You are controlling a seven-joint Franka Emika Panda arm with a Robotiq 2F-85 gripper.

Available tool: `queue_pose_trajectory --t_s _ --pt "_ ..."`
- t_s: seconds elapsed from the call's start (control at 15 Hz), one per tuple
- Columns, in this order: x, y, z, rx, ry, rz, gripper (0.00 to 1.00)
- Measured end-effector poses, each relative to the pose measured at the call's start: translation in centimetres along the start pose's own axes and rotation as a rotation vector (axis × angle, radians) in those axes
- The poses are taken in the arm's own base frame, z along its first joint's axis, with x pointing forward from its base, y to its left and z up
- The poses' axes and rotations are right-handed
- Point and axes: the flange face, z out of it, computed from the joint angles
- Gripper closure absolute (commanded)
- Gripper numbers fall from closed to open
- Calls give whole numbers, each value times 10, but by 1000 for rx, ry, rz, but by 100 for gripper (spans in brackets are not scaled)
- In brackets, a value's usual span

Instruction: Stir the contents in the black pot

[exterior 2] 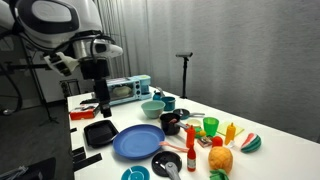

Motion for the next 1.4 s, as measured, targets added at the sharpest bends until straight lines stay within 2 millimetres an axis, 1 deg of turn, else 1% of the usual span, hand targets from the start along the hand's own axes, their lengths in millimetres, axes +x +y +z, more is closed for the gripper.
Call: queue_pose_trajectory --t_s 0.27,0.4,0.47,0.6,0.93,1.07,1.2,1.4 --pt "70 4 9 5 53 47 0" --pt "98 3 15 9 51 47 0" --pt "106 2 18 10 49 46 0" --pt "113 1 20 11 47 45 0" --pt "113 1 20 9 51 53 0" --pt "117 0 19 11 82 86 0" --pt "129 -1 18 10 148 139 0" --pt "159 -3 26 18 214 214 0"
